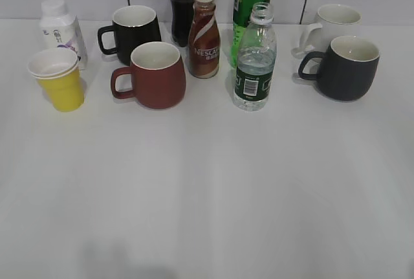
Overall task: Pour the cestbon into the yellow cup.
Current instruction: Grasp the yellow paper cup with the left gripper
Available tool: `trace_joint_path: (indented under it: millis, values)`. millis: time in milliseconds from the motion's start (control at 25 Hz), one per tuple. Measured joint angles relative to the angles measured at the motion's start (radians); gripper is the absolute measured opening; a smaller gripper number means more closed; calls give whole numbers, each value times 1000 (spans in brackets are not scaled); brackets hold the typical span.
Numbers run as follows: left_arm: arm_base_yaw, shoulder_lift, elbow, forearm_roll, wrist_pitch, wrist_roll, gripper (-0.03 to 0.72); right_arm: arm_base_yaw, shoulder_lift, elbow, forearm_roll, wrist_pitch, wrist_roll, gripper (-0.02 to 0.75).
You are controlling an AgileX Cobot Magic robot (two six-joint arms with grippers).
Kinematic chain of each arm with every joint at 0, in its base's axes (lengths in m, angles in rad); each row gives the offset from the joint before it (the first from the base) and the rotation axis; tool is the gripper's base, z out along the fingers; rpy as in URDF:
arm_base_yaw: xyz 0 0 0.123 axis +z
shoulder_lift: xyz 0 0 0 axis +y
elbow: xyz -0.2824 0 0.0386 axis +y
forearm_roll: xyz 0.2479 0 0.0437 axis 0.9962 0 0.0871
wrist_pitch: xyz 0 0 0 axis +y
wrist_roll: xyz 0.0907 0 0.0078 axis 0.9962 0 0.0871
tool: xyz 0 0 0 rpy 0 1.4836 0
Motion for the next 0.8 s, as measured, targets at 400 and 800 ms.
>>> trace_joint_path:
  millis: [400,800]
  values:
    - [0,0,0,0,0,0,239,0,0,0,0,0,0,573]
    - [-12,27,-20,2,-141,0,239,0,0,-2,6,-1,0,573]
